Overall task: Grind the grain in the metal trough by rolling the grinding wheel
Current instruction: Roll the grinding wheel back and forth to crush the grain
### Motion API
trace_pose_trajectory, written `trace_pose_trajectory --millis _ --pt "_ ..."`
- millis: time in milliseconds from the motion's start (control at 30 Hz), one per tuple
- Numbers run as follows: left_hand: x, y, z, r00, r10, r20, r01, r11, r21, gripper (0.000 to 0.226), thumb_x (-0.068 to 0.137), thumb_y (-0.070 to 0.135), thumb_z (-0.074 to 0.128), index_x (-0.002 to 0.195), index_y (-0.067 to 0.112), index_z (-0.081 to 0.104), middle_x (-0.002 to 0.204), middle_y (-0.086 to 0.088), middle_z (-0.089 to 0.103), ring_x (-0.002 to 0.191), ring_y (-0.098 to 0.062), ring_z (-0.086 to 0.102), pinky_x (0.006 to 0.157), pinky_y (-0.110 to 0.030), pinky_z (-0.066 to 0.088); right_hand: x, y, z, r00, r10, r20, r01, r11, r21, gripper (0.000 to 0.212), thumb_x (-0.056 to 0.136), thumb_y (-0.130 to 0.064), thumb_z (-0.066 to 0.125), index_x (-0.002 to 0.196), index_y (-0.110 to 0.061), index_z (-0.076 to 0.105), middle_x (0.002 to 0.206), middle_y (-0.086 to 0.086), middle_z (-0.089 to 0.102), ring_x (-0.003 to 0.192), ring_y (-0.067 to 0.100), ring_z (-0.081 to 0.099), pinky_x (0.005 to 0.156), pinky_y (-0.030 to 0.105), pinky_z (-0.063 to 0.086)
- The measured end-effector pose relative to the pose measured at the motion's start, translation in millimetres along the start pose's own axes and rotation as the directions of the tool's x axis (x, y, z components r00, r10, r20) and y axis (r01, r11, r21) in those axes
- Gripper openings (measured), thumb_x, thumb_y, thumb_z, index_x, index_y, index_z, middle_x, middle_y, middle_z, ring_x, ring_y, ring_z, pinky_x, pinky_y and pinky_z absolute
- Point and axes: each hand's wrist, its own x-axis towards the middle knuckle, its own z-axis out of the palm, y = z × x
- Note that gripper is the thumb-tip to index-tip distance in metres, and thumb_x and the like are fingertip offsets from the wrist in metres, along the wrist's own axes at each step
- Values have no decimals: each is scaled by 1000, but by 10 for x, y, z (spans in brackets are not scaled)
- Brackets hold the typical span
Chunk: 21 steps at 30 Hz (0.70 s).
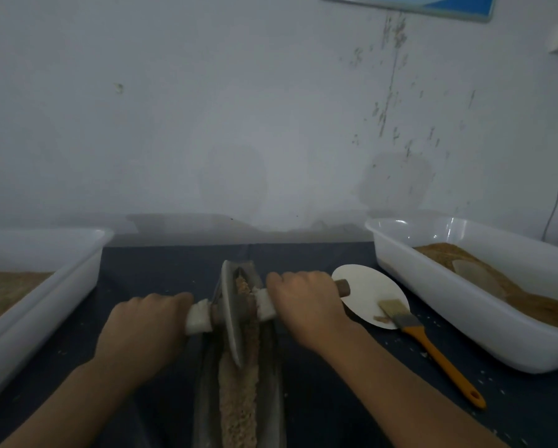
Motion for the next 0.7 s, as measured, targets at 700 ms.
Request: trace_pose_trajectory --millis 700 --pt "33 30 -114 999 32 10 -32 999 4 19 81 47 54 81 36 38 71 12 45 63 -10 45 58 -28 31 -6 36 45 998 23 60 -24 999 27 24 80 -27 65 94 -22 46 88 -1 64 75 24 62 56 32 28"
